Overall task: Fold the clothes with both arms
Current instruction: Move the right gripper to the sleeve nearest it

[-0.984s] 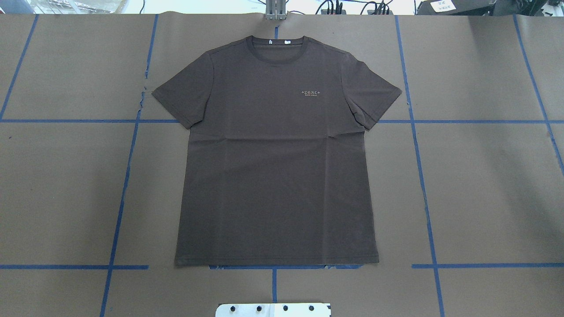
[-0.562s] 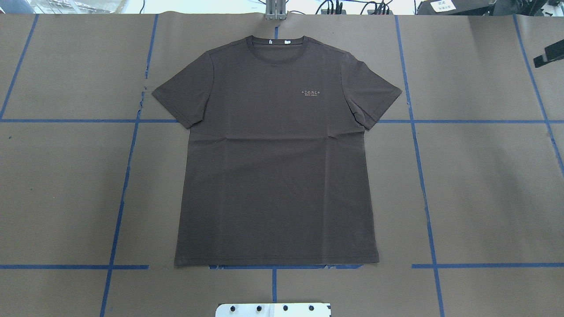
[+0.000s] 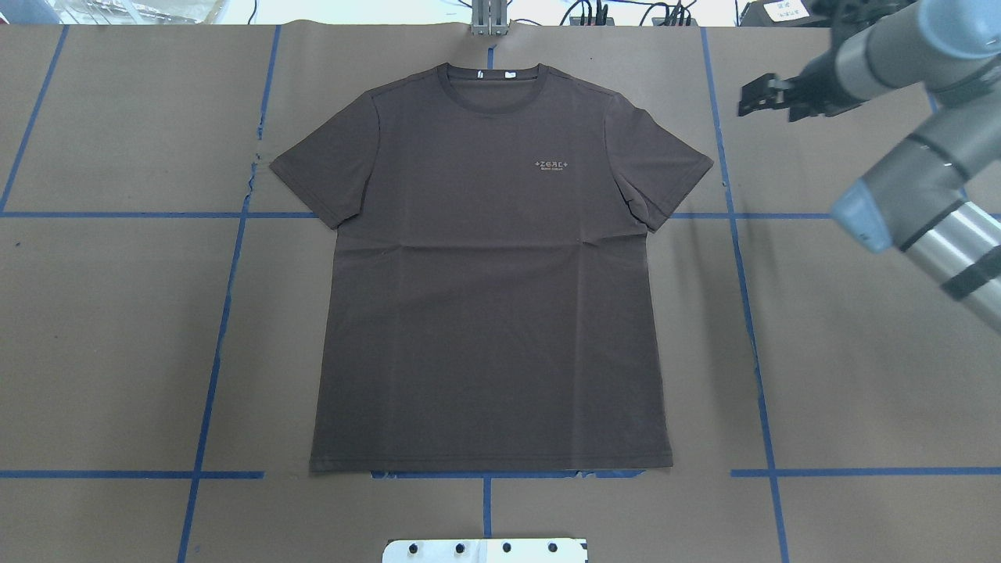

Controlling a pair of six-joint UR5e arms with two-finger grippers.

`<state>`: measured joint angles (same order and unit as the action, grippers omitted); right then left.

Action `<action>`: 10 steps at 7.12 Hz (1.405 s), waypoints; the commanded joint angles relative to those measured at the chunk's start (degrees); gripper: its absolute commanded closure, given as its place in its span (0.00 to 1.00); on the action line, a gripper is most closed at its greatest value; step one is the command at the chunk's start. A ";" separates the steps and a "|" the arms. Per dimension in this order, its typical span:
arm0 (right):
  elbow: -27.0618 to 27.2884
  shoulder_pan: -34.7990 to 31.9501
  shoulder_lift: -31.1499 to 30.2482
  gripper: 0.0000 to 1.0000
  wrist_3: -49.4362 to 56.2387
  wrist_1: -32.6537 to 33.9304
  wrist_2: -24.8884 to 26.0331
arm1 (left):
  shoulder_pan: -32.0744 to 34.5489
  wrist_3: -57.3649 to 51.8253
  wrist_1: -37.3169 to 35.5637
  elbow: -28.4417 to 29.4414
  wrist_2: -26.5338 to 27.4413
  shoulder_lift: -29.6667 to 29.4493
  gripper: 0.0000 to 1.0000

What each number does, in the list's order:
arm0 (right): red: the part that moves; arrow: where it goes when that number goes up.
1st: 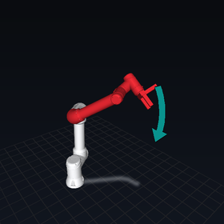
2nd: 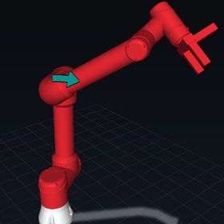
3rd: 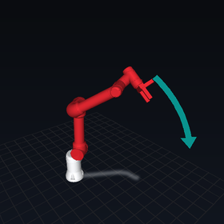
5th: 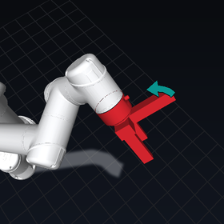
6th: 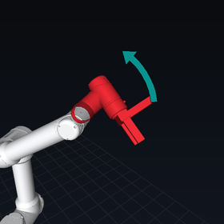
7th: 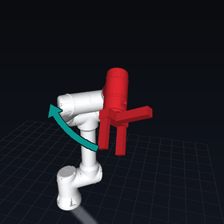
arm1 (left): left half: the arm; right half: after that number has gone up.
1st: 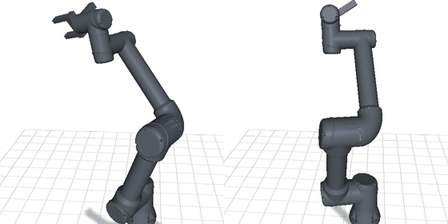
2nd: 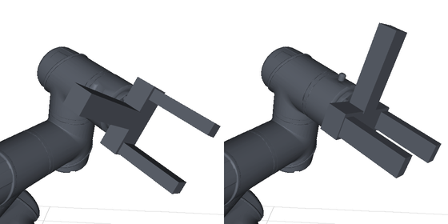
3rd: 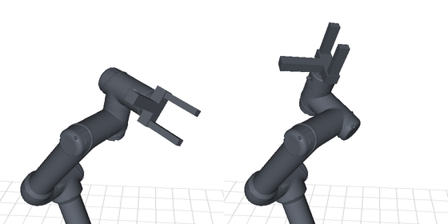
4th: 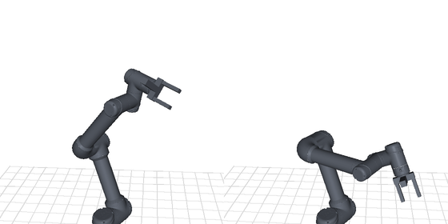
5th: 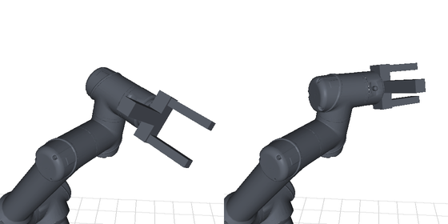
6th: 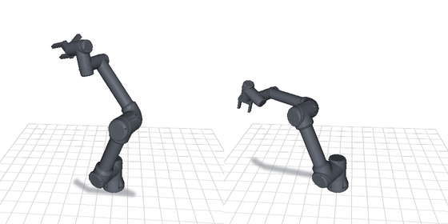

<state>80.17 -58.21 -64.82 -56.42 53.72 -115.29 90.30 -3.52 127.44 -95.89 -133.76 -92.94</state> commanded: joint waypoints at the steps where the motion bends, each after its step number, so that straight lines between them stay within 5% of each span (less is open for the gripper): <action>1: -4.57 5.11 1.89 0.31 -3.17 -2.64 4.37 | -0.03 -0.09 0.00 0.09 -0.01 0.04 0.00; 3: -8.26 6.96 2.41 0.39 -3.17 -5.19 7.26 | -0.03 -0.09 0.00 0.00 -0.01 0.04 0.00; 10: -11.60 8.64 4.08 0.41 -2.91 -5.20 10.70 | -0.03 -0.26 0.09 0.00 -0.01 0.21 0.00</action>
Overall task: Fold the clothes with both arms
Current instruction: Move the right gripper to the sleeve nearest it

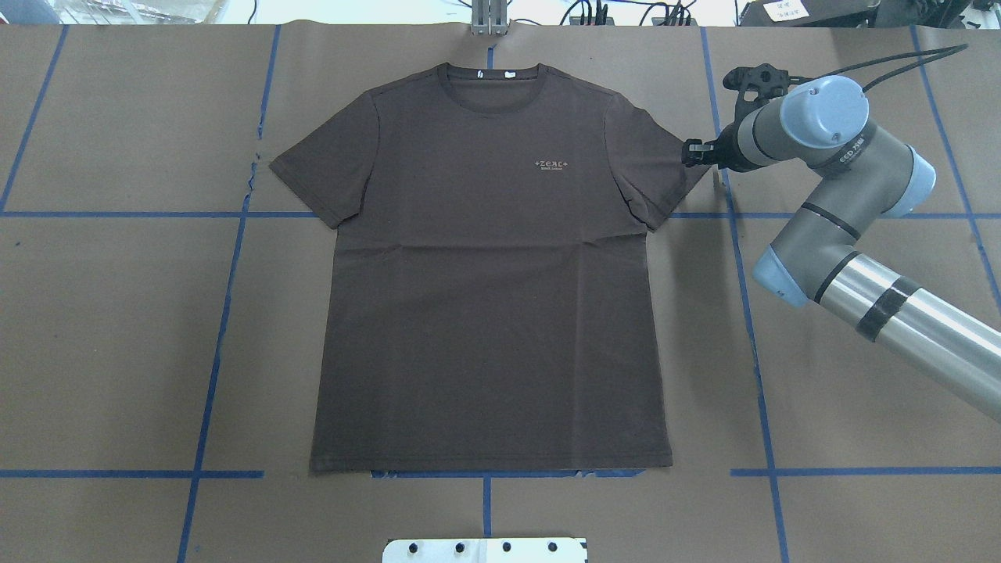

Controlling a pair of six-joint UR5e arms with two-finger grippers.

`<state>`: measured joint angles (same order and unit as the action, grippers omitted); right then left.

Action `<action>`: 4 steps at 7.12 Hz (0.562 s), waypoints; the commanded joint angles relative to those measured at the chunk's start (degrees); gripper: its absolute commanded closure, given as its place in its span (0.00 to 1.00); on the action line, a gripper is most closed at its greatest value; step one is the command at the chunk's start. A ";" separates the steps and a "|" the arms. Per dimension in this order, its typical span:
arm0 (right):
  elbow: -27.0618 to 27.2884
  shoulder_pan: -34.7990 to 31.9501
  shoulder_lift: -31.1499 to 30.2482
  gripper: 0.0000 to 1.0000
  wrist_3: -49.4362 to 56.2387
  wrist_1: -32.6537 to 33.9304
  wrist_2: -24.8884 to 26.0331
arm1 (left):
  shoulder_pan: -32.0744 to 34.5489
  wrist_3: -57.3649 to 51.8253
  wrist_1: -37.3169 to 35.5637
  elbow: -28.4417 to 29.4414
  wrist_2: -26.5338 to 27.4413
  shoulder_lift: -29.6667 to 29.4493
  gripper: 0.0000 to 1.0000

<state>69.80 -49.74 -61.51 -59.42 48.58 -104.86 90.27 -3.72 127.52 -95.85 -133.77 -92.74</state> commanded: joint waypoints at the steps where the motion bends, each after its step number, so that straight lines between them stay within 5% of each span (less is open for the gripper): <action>1: -1.33 0.17 0.77 0.41 0.36 0.03 1.05 | 0.00 -0.06 0.01 -0.04 0.00 0.10 0.00; 4: -1.60 0.17 0.69 0.41 0.45 0.03 1.58 | 0.00 -0.06 0.01 -0.04 0.00 0.10 0.00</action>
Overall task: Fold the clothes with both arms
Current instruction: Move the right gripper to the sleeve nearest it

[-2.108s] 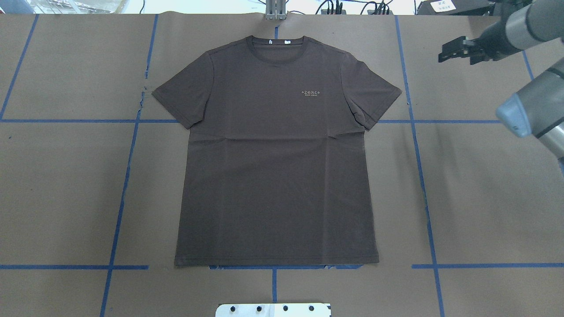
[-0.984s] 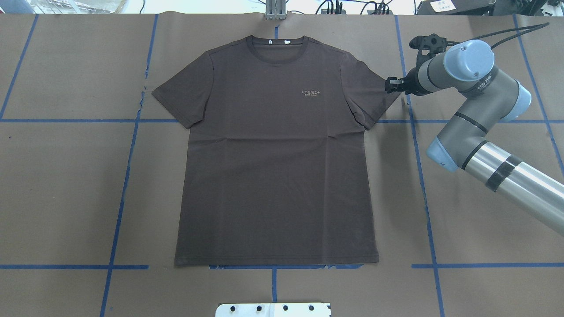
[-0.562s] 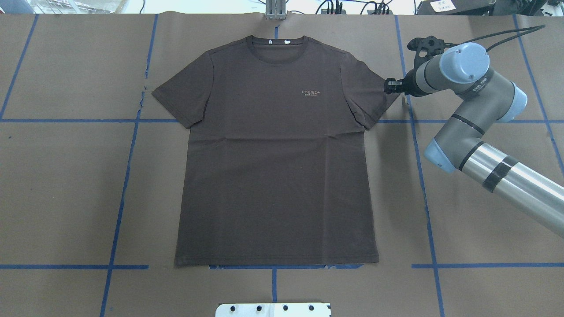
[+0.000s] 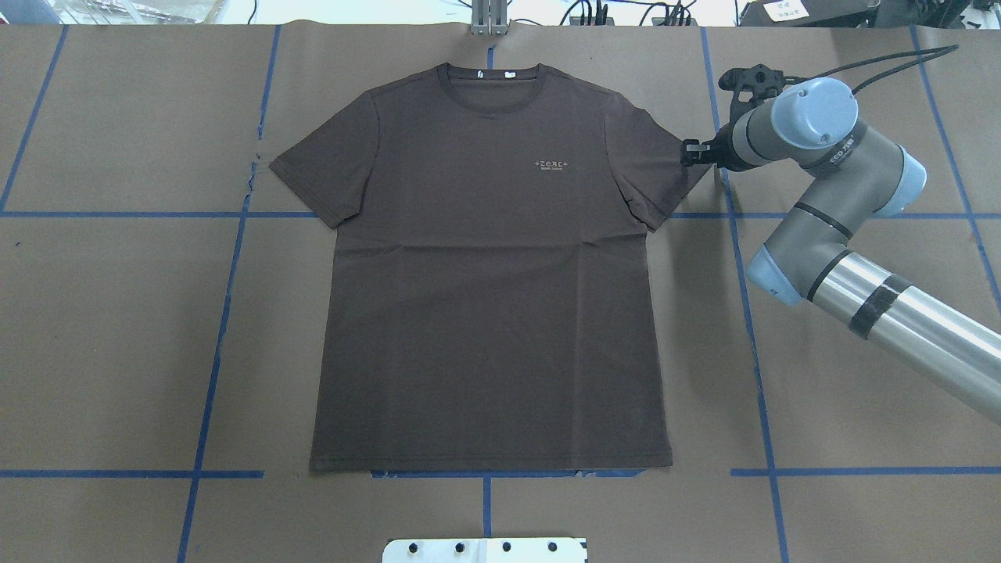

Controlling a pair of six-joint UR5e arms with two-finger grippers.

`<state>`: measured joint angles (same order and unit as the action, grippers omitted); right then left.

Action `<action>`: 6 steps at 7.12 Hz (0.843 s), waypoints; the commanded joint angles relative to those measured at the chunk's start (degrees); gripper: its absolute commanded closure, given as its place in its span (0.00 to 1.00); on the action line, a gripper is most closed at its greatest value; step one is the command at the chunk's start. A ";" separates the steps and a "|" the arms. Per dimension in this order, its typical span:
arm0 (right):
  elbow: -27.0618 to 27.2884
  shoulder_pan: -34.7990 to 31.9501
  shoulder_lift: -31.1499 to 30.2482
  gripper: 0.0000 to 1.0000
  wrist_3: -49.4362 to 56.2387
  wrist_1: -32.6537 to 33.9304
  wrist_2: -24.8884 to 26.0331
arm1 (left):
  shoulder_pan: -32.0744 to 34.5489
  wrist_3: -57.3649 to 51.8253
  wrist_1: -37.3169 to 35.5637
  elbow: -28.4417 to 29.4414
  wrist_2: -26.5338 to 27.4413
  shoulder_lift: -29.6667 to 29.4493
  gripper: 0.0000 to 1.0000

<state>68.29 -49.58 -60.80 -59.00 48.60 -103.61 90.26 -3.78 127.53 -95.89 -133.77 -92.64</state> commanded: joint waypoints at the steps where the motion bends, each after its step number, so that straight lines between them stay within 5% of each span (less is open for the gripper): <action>1: -0.17 0.09 -0.02 0.43 0.02 0.00 0.51 | 0.00 -0.09 0.00 0.00 0.00 0.00 0.00; 4: -0.17 0.18 -0.02 0.72 -0.15 -0.08 0.78 | 0.09 -0.18 0.09 -0.09 0.00 0.00 0.00; 5: -0.17 0.09 0.07 1.00 -0.24 0.00 0.78 | 0.09 -0.18 0.00 0.00 0.00 0.00 0.00; 6: -0.17 0.18 0.07 1.00 -0.16 0.09 0.78 | 0.00 -0.18 0.00 0.00 0.00 0.00 0.00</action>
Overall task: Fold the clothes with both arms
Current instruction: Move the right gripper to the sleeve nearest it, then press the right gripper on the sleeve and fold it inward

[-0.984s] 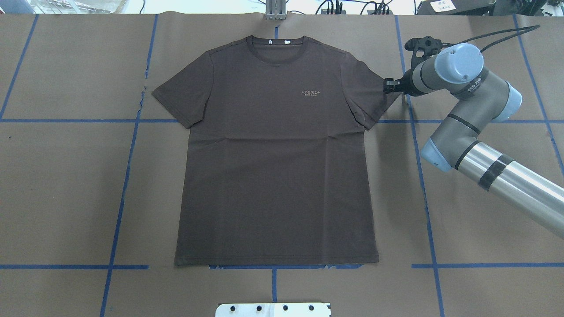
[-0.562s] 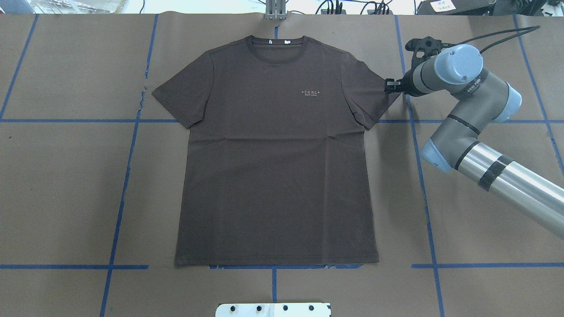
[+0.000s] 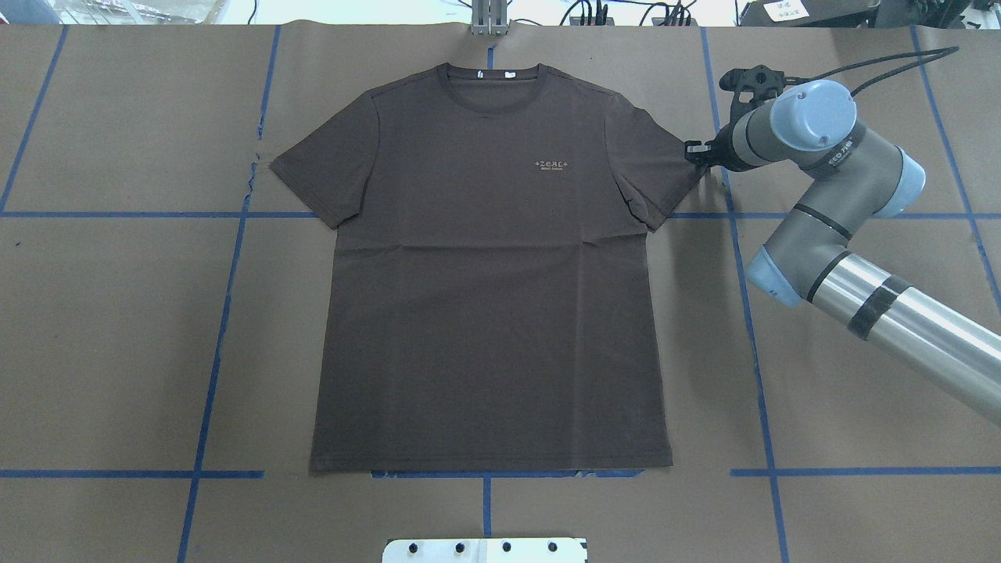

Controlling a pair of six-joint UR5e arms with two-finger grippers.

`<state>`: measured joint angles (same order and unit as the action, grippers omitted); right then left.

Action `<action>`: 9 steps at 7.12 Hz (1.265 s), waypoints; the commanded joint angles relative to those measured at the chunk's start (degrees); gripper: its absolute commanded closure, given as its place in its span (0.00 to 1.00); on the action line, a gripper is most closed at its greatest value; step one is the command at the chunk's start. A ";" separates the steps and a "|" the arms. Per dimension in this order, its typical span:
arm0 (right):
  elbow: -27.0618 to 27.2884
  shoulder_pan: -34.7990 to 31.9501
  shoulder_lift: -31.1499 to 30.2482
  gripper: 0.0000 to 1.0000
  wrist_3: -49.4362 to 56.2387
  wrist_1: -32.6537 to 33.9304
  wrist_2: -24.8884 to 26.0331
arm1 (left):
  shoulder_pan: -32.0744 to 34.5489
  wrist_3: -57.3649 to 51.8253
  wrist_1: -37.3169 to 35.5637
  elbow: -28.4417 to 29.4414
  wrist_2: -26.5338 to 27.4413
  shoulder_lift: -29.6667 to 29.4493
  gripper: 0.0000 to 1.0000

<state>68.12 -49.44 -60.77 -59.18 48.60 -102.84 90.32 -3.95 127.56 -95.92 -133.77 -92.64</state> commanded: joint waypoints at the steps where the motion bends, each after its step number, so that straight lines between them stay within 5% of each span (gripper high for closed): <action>1: 0.09 0.05 0.04 1.00 -0.14 0.27 0.01 | -0.06 0.00 -0.03 0.03 0.00 0.00 0.00; 4: 2.28 0.39 8.53 1.00 -3.11 13.31 1.05 | -0.06 0.08 -0.03 0.03 0.00 0.00 0.00; 6: 1.85 5.21 15.30 1.00 -11.35 19.75 6.84 | 0.03 0.08 -0.03 0.11 0.00 0.00 0.00; 9: -1.75 8.92 19.45 1.00 -15.00 20.92 11.77 | -0.06 0.00 -0.03 -0.06 0.00 0.09 0.00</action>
<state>67.81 -41.79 -42.65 -73.22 69.28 -93.01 90.30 -3.94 127.57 -95.88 -133.77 -92.58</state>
